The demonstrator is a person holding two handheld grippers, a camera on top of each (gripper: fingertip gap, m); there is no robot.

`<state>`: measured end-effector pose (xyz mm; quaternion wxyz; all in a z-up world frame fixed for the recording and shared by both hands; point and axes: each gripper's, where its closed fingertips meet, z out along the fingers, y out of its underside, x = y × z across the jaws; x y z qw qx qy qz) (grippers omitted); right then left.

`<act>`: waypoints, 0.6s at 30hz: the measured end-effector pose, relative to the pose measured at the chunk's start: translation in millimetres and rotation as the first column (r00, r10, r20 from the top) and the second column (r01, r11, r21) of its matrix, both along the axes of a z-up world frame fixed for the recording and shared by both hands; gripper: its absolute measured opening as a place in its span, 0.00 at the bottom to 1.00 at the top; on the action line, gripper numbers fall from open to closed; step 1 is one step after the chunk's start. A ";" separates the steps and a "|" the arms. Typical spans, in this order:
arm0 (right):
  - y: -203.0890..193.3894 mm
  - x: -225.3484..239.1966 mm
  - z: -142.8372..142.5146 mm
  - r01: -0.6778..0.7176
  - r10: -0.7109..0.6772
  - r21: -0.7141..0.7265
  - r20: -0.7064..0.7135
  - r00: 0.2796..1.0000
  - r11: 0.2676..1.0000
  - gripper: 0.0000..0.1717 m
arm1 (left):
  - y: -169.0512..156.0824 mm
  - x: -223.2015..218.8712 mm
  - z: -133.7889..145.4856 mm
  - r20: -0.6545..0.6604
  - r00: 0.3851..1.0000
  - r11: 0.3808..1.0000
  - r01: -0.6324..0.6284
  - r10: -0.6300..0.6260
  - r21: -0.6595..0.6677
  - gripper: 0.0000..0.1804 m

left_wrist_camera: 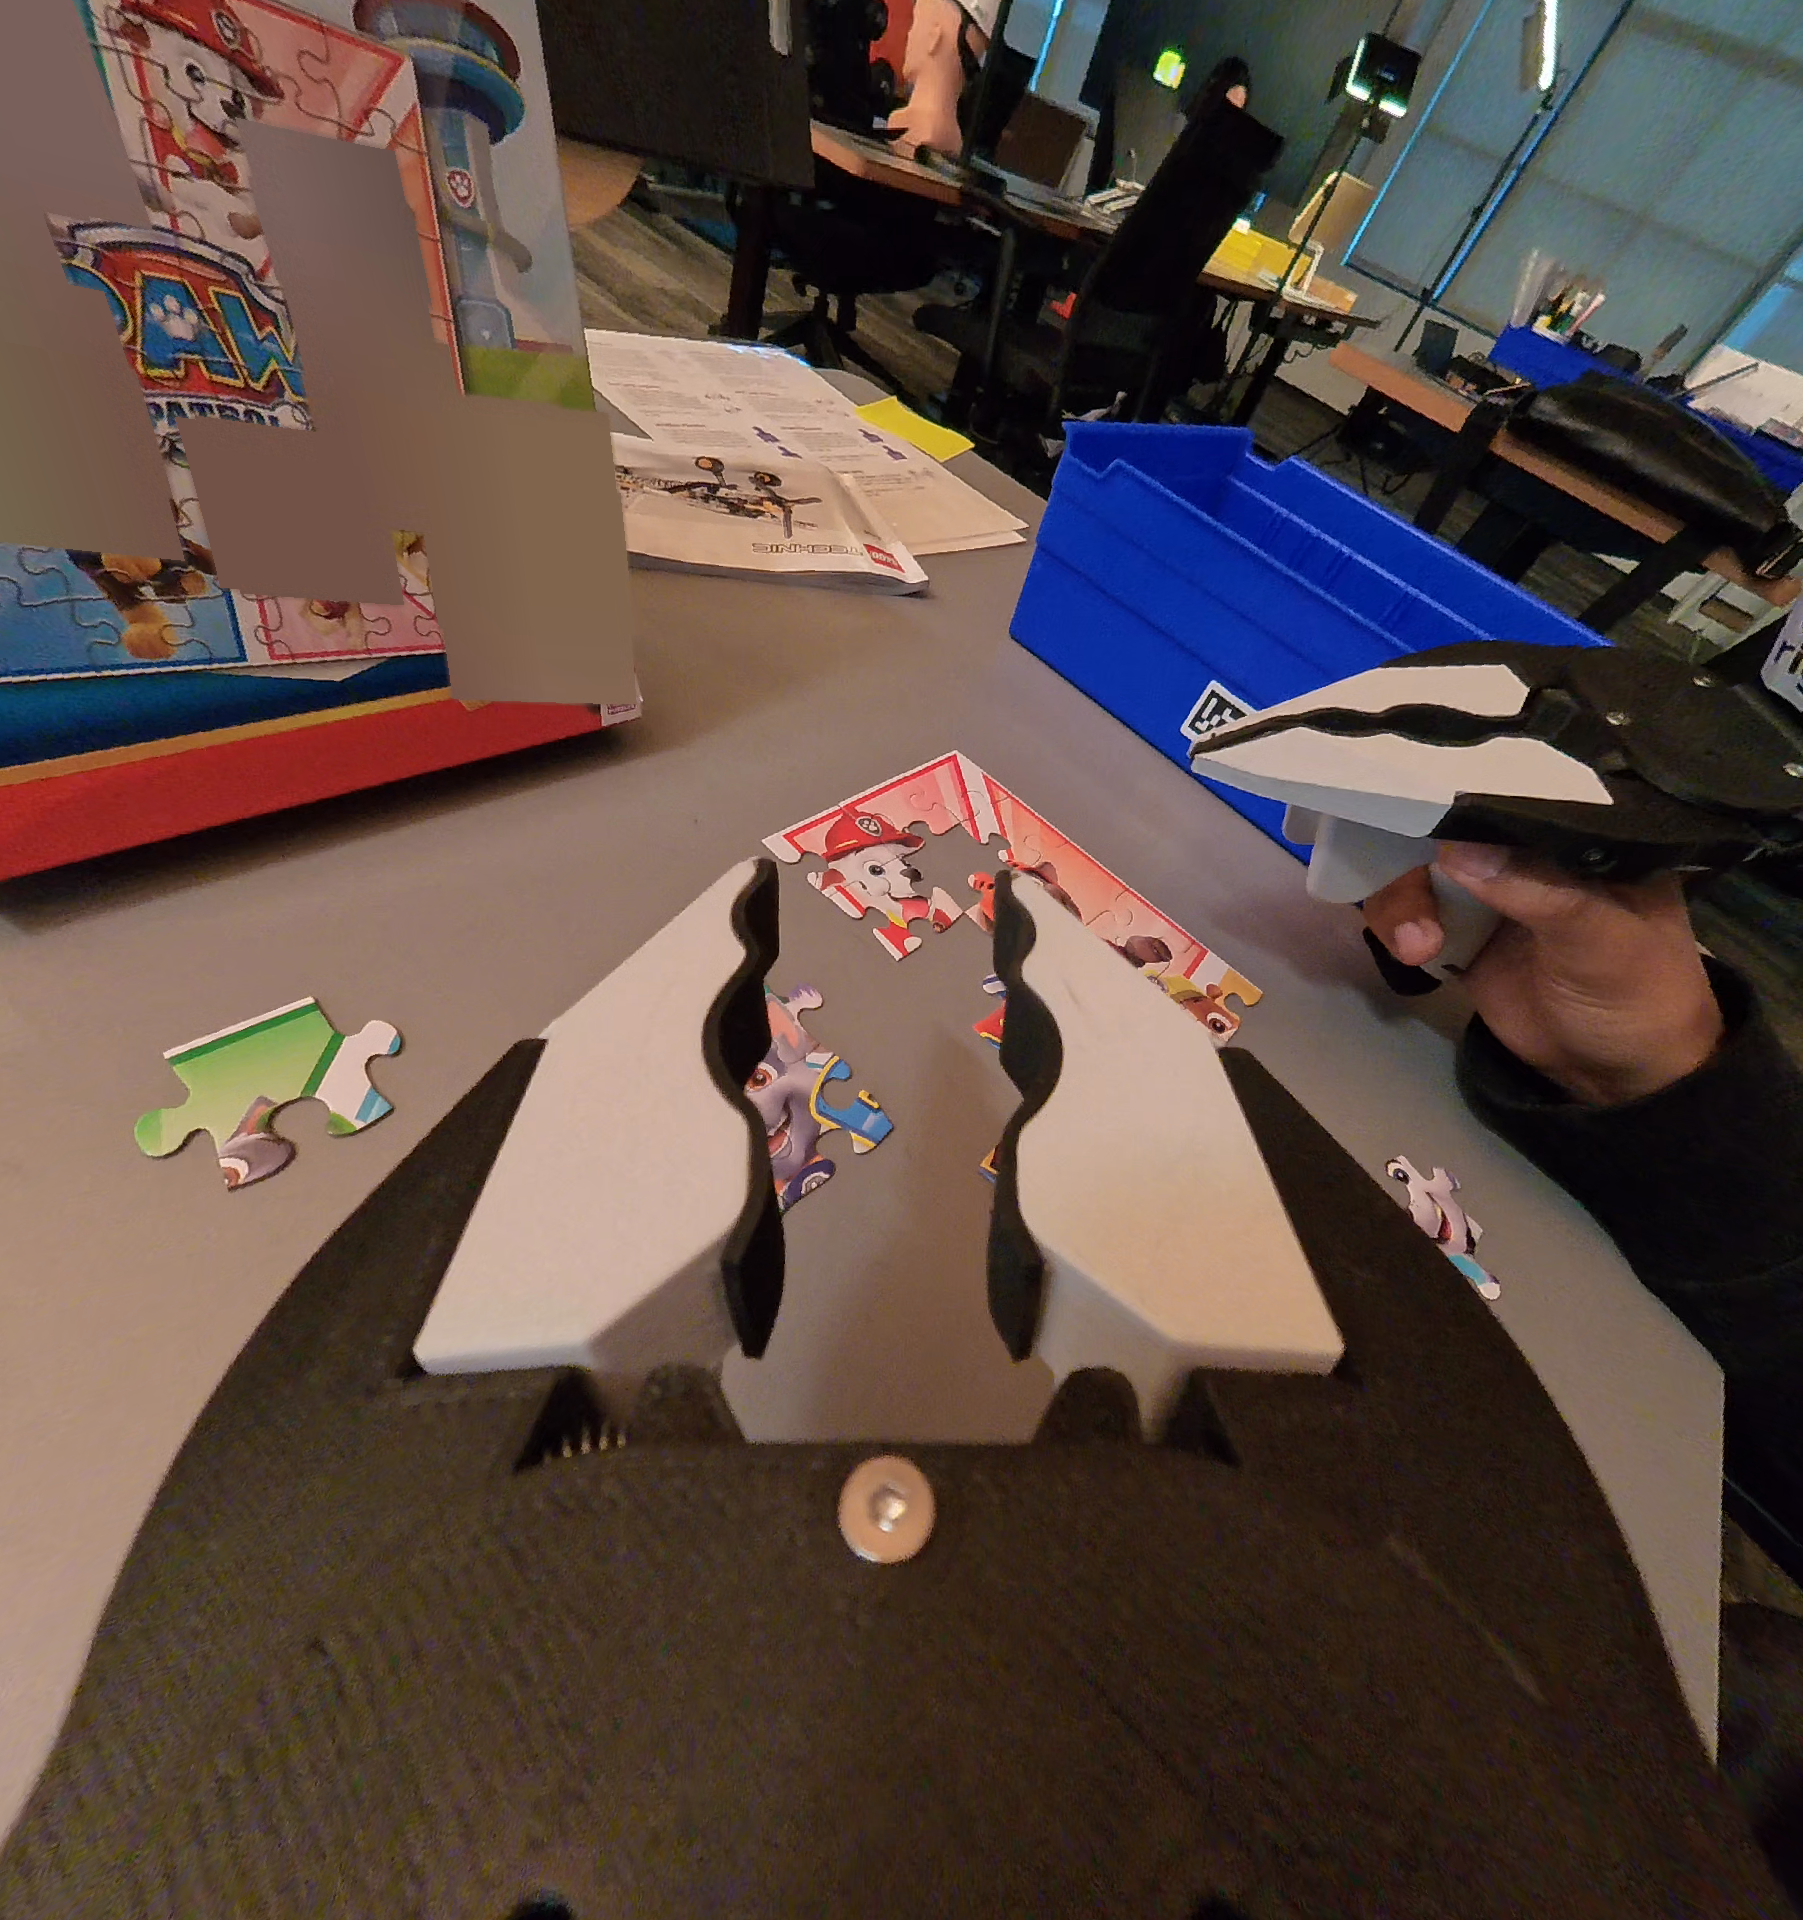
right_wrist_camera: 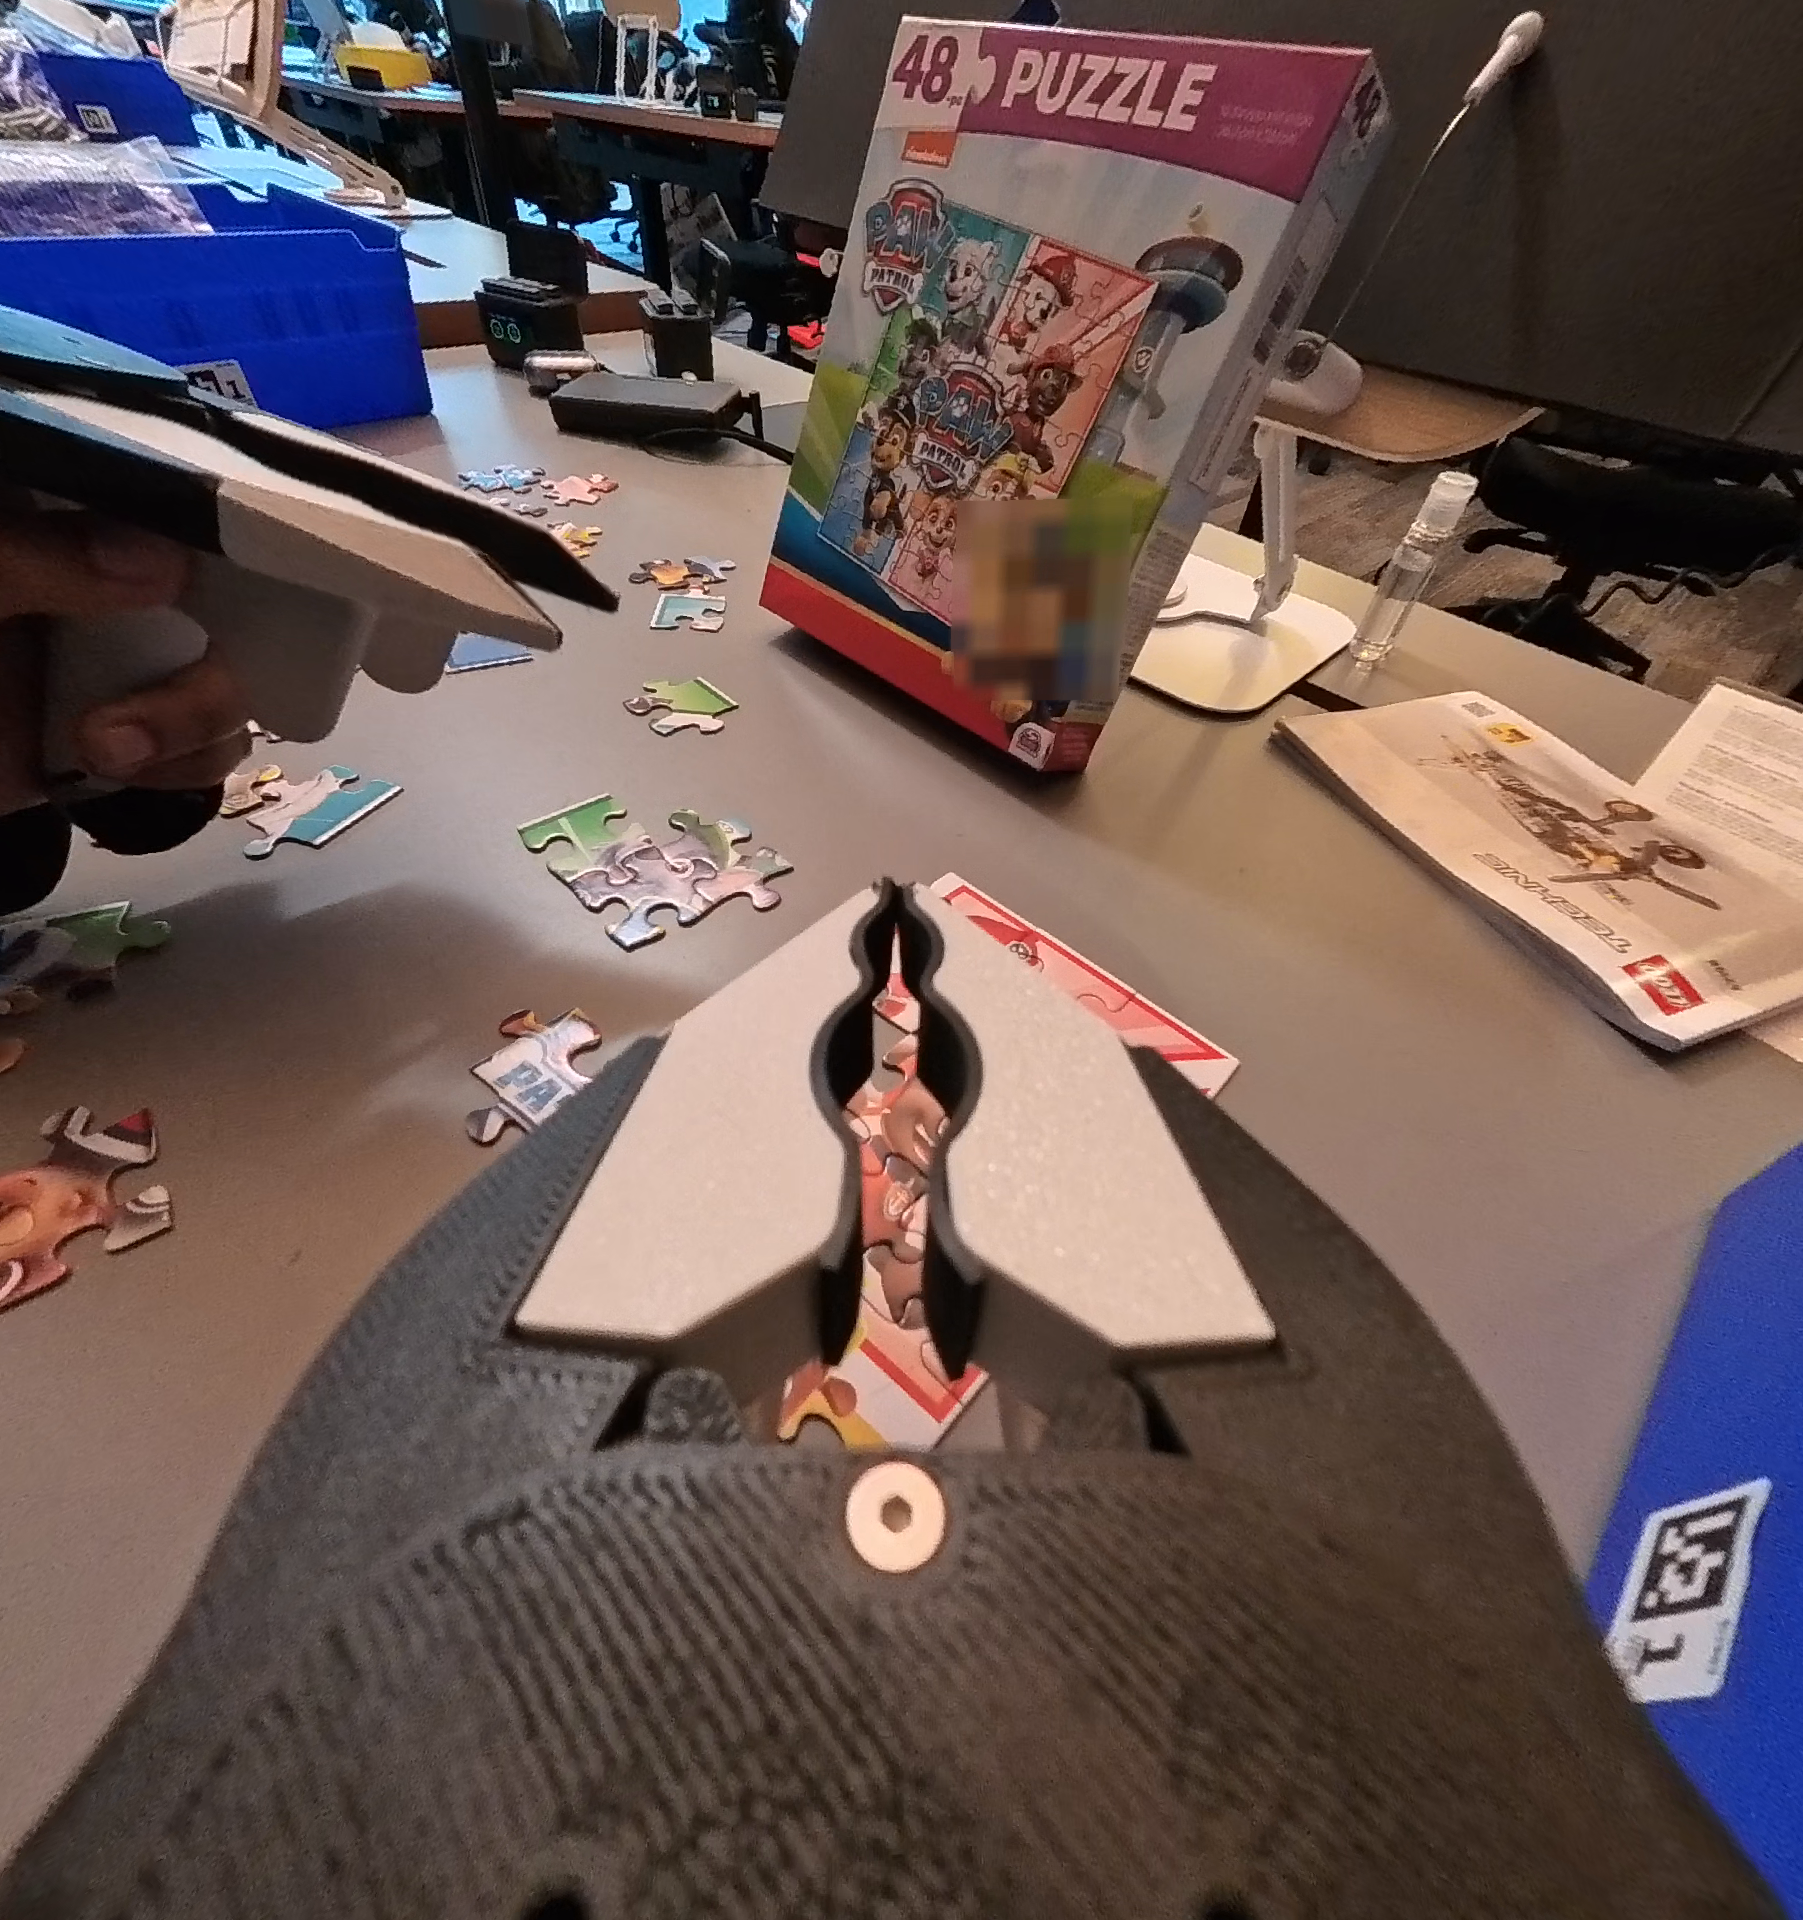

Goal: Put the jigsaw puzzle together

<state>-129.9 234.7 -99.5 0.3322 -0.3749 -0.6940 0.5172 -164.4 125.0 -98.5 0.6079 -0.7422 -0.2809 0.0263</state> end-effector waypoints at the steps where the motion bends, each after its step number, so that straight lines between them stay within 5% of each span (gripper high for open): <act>1: 0.0 0.0 -0.1 0.000 0.000 0.000 0.000 1.000 1.000 0.00 | -0.2 -0.2 0.2 -0.001 1.000 1.000 -0.001 0.001 0.001 0.22; 10: 0.0 0.0 -0.1 0.000 0.000 0.000 0.001 1.000 1.000 0.00 | 4.3 3.6 -8.0 0.023 0.999 0.999 0.031 -0.030 -0.033 0.21; 15: -0.5 0.0 -0.5 -0.002 0.002 0.000 0.003 1.000 1.000 0.00 | 27.9 49.0 -53.3 0.117 0.954 0.920 0.298 -0.276 -0.256 0.13; 18: -1.2 0.0 -1.1 -0.005 0.005 0.001 0.006 1.000 1.000 0.00 | 29.4 54.2 -71.7 0.014 0.952 0.855 0.282 -0.307 -0.436 0.07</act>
